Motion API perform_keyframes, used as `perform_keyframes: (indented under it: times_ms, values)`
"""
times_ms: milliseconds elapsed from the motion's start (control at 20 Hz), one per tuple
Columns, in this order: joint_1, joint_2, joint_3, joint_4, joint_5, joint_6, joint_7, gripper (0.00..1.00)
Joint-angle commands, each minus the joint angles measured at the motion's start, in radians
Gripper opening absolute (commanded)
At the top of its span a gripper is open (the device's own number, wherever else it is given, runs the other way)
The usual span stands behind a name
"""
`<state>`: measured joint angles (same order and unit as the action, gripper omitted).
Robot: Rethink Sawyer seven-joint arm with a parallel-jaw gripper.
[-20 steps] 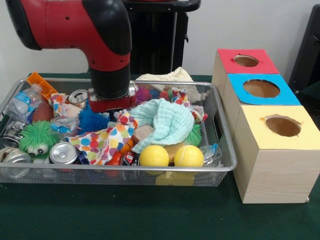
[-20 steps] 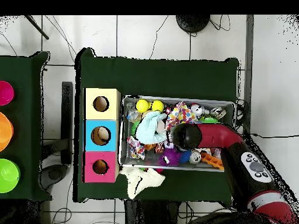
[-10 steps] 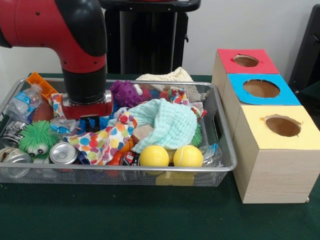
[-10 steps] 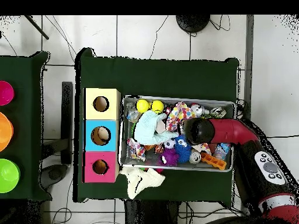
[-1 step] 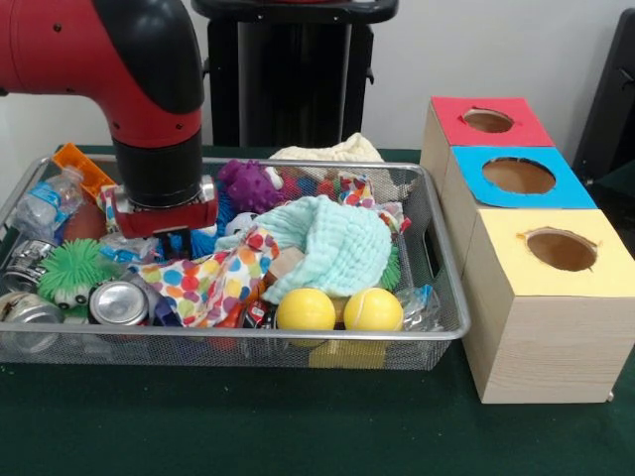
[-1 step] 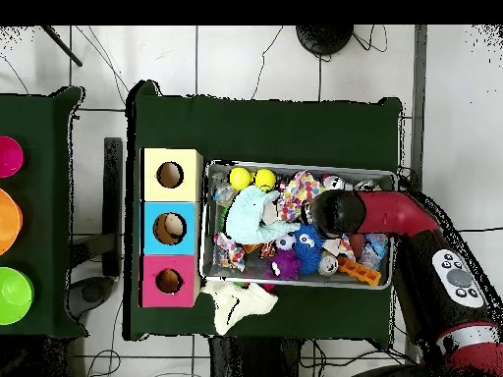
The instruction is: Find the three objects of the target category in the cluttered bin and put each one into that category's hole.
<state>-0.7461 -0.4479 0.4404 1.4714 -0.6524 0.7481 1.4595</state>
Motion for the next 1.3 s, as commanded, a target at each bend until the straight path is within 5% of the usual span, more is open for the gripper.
perform_keyframes:
  times_ms: [50, 550, 850, 1100, 1150, 1300]
  values:
    - [0.066, -0.134, 0.068, 0.157, 0.052, 0.059, -0.046, 0.0]
    - [0.22, -0.355, -0.01, 0.404, 0.255, -0.023, 0.263, 0.0]
    - [0.312, -0.385, -0.079, 0.476, 0.302, -0.167, 0.359, 0.0]
    - [0.375, -0.341, -0.16, 0.505, 0.273, -0.319, 0.396, 0.0]
    - [0.393, -0.338, -0.183, 0.518, 0.293, -0.351, 0.401, 1.0]
    - [0.435, -0.341, -0.238, 0.507, 0.276, -0.379, 0.447, 1.0]
